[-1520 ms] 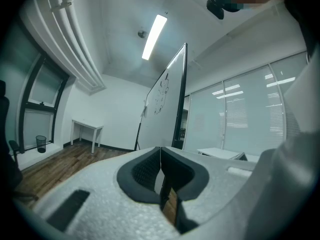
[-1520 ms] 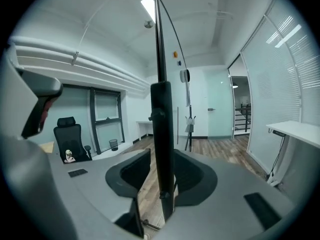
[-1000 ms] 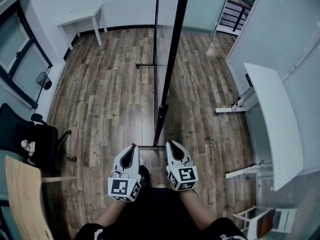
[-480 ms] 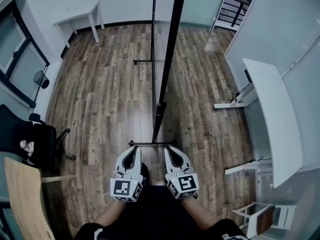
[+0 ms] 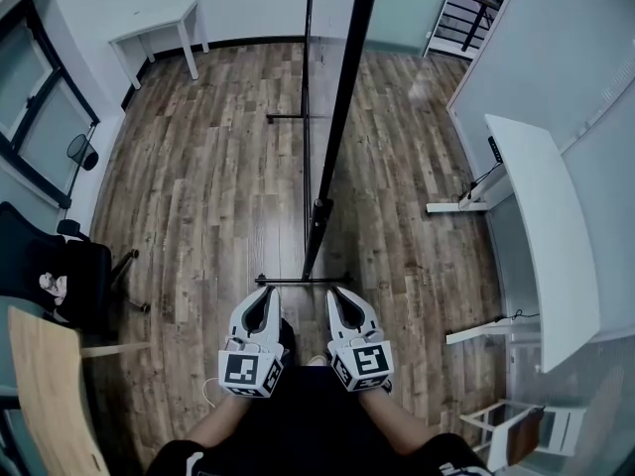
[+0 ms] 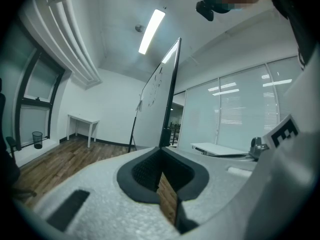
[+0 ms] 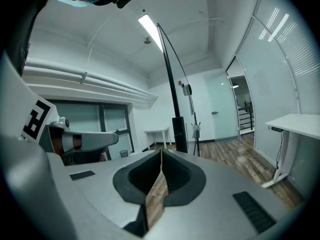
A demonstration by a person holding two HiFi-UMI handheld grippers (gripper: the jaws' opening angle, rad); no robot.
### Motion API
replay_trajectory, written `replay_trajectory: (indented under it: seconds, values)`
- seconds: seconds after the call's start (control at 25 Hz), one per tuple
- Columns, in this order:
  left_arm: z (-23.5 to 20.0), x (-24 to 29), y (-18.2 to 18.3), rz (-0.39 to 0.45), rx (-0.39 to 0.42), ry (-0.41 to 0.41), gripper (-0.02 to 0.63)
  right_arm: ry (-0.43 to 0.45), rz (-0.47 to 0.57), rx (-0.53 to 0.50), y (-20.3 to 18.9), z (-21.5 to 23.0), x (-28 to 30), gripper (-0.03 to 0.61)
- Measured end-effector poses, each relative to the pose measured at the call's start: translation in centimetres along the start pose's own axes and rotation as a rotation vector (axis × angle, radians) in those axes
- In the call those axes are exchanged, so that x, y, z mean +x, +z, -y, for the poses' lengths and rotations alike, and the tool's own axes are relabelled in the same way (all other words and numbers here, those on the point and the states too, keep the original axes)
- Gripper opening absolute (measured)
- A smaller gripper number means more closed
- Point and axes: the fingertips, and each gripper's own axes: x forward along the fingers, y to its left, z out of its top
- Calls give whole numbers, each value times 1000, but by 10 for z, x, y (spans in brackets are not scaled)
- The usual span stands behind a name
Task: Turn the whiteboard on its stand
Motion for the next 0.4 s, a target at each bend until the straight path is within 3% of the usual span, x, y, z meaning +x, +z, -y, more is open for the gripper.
replay_trajectory:
  seconds: [0.4]
  values:
    - [2, 1, -2, -5, -2, -6, 18, -20, -3, -1, -3, 6, -2, 18]
